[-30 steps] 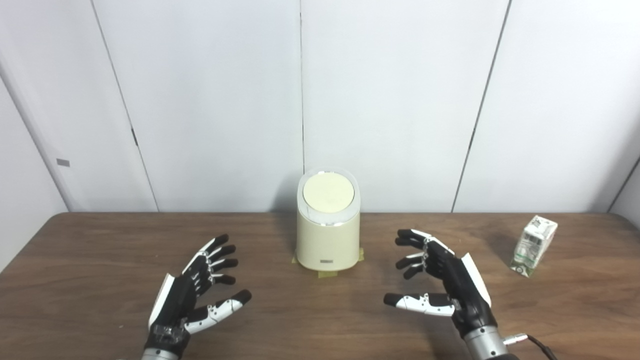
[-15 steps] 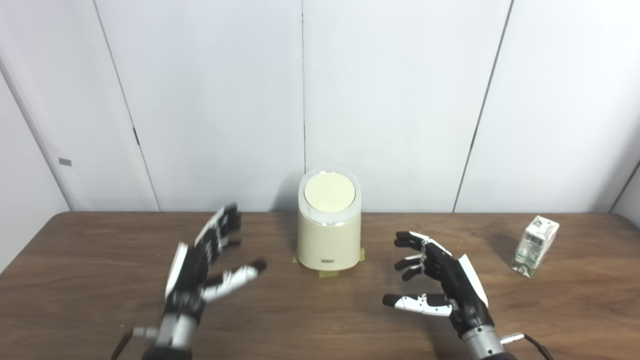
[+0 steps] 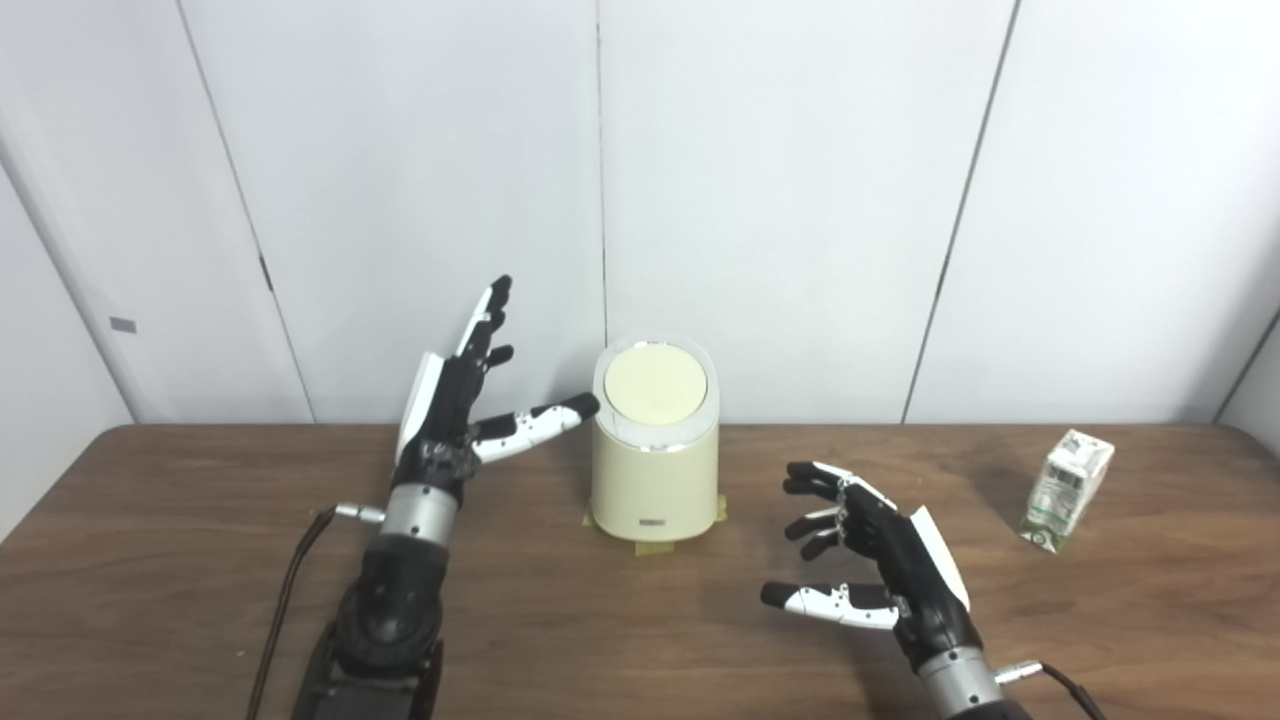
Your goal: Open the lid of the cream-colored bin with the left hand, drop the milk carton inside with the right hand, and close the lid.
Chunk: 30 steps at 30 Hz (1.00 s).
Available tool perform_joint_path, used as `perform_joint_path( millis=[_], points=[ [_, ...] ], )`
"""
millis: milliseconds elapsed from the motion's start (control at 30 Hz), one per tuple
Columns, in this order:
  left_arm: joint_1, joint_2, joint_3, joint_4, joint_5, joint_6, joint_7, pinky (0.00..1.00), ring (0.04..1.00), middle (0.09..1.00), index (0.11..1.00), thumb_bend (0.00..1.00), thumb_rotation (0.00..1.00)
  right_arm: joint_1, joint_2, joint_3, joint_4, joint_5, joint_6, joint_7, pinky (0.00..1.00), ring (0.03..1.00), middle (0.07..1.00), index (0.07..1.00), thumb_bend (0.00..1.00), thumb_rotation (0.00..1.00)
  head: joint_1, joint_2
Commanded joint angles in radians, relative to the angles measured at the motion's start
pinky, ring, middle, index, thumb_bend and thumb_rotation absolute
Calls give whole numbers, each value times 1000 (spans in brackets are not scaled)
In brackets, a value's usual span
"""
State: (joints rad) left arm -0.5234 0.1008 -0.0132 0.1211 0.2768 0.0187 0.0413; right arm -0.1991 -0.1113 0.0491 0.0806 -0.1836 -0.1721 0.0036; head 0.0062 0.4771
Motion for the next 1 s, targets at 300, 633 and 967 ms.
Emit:
perform_joint_path(
  millis=[300, 633, 967],
  points=[
    [-243, 10, -111, 111, 272, 71, 136, 848, 1000, 1000, 1000, 897, 319, -36, 6, -3, -51, 19, -34, -2, 451, 572, 750, 776, 664, 131, -9, 9],
    [-310, 5, -155, 227, 290, 83, 135, 783, 1000, 1000, 1000, 873, 300, -30, 11, 5, -73, 6, -16, -1, 454, 569, 748, 772, 653, 128, -21, 12],
    [-322, 15, -181, 281, 302, 91, 137, 778, 1000, 1000, 1000, 898, 240, -28, 17, 1, -78, 20, -24, 1, 437, 567, 756, 782, 642, 120, -28, 18]
  ],
)
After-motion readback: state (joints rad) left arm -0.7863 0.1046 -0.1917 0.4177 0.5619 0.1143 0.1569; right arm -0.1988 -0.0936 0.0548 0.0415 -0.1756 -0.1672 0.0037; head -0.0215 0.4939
